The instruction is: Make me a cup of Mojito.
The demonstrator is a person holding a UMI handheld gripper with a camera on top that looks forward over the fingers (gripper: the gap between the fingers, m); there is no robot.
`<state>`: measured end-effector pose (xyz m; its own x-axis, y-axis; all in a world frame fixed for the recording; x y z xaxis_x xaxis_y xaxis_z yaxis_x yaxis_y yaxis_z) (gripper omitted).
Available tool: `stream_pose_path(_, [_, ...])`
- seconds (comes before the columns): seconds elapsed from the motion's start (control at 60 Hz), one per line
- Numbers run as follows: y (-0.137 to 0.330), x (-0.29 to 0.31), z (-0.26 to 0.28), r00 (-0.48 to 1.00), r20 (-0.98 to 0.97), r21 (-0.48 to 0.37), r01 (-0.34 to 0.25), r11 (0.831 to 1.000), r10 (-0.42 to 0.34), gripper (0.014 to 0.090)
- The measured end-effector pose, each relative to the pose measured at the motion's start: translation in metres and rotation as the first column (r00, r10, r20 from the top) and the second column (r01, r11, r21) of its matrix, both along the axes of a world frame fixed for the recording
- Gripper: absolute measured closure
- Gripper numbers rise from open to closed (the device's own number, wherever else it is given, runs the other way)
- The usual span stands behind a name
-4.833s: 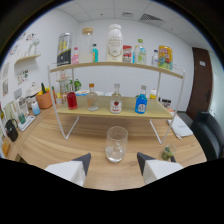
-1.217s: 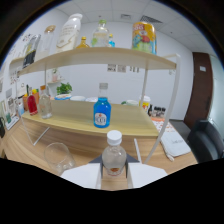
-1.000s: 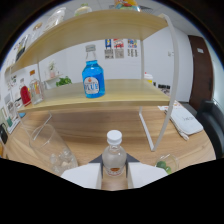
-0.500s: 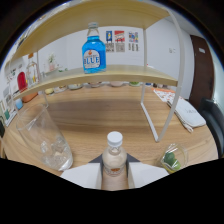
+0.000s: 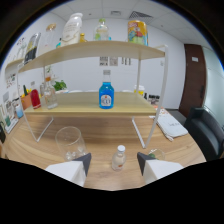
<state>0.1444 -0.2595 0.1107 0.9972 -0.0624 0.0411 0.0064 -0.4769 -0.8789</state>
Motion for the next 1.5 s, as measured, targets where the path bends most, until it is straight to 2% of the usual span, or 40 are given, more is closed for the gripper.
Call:
stream_pose_path(0.15, [-0.037, -0.039, 0.036, 1.0, -0.007, 0.034, -0.003, 0.999, 0.003, 0.0195])
stream_pose_path(0.367, [-0.076, -0.11, 0.032, 0.999, -0.001, 0.016, -0.041, 0.999, 0.041, 0.0187])
stream_pose_path(0.483, [-0.079, -0.149, 0.039, 0.997, -0.017, 0.014, -0.07, 0.997, 0.071, 0.0188])
stream_pose_path(0.617, [-0.07, -0.193, 0.081, 0.994, -0.025, 0.053, -0.101, 0.994, 0.102, 0.0187])
stream_pose_path(0.783, [-0.035, -0.246, 0.168, 0.989, -0.026, 0.154, -0.137, 0.979, 0.142, 0.0184])
stream_pose_path(0.983, [0.031, -0.29, 0.267, 0.986, -0.019, 0.291, -0.153, 0.944, 0.165, 0.0184])
stream_pose_path(1.1, [0.077, -0.302, 0.292, 0.988, -0.016, 0.335, -0.142, 0.931, 0.156, 0.0185])
stream_pose_path(1.267, [0.136, -0.311, 0.297, 0.989, -0.007, 0.331, -0.134, 0.934, 0.144, 0.0194])
stream_pose_path(1.367, [0.159, -0.308, 0.293, 0.991, -0.011, 0.318, -0.119, 0.941, 0.13, 0.0243])
stream_pose_path(1.417, [0.167, -0.308, 0.293, 0.991, -0.019, 0.313, -0.116, 0.942, 0.129, 0.0312])
stream_pose_path(1.5, [0.174, -0.307, 0.295, 0.992, -0.031, 0.319, -0.109, 0.942, 0.125, 0.0477])
